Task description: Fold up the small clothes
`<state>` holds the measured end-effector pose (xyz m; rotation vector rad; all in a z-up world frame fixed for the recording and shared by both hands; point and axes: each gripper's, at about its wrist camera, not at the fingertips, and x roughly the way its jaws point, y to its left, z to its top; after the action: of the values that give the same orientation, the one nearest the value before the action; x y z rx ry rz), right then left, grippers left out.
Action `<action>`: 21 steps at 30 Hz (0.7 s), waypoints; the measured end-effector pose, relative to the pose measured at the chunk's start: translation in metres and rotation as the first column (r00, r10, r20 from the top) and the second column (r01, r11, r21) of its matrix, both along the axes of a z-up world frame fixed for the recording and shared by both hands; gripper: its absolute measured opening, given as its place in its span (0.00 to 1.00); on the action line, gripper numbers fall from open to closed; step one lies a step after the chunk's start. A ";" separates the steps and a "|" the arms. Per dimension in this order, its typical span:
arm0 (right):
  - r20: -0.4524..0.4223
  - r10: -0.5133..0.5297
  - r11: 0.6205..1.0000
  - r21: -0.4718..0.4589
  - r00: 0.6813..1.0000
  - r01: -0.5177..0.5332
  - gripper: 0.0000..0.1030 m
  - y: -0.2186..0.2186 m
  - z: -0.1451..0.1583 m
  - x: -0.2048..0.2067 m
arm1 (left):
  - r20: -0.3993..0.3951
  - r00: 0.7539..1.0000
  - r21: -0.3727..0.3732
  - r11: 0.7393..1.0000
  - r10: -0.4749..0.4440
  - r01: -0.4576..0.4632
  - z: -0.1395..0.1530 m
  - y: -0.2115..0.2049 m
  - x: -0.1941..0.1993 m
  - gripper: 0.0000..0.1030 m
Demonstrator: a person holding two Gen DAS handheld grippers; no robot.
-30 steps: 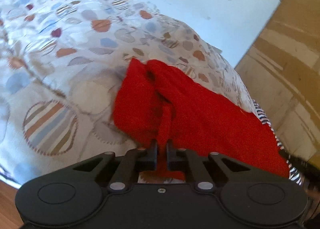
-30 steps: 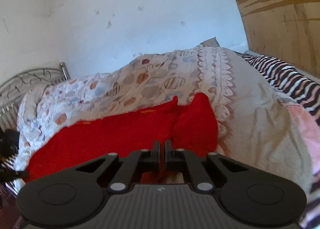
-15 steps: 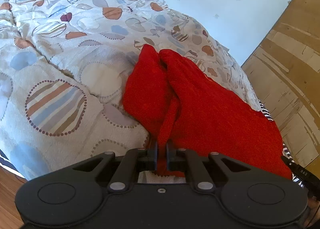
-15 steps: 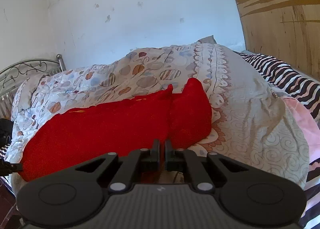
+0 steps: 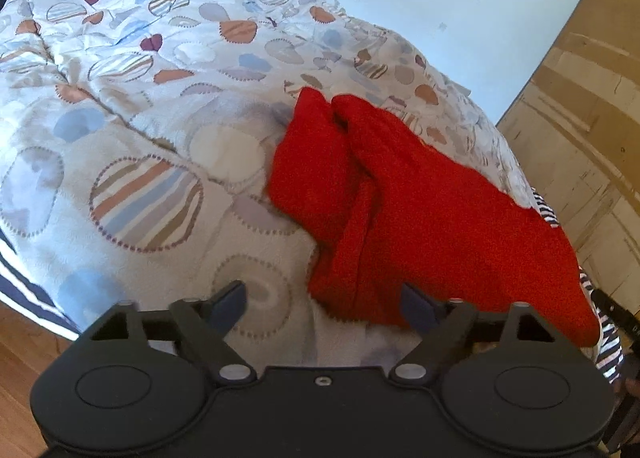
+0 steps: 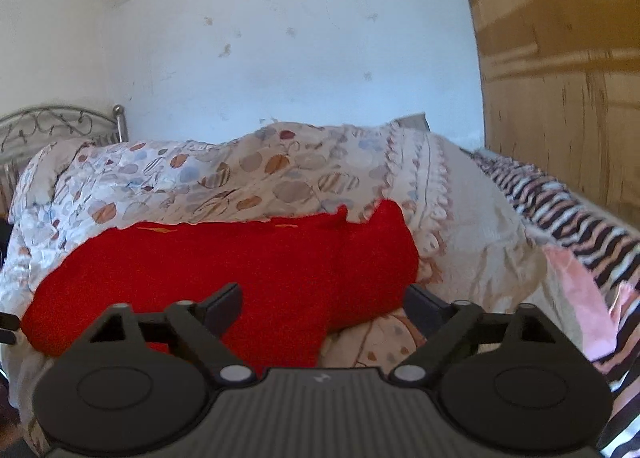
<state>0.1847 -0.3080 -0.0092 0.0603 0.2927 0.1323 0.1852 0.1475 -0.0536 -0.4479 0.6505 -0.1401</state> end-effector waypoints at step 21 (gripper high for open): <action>-0.004 0.062 0.998 -0.014 0.998 -0.062 1.00 0.052 -0.018 0.016 | 0.121 0.989 -0.158 0.985 0.081 -0.062 -0.009 -0.026 -0.014 0.89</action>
<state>0.2010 -0.2562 -0.0274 0.0377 0.2992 0.1917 0.1712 0.1218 -0.0628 -0.6060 0.4992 -0.1502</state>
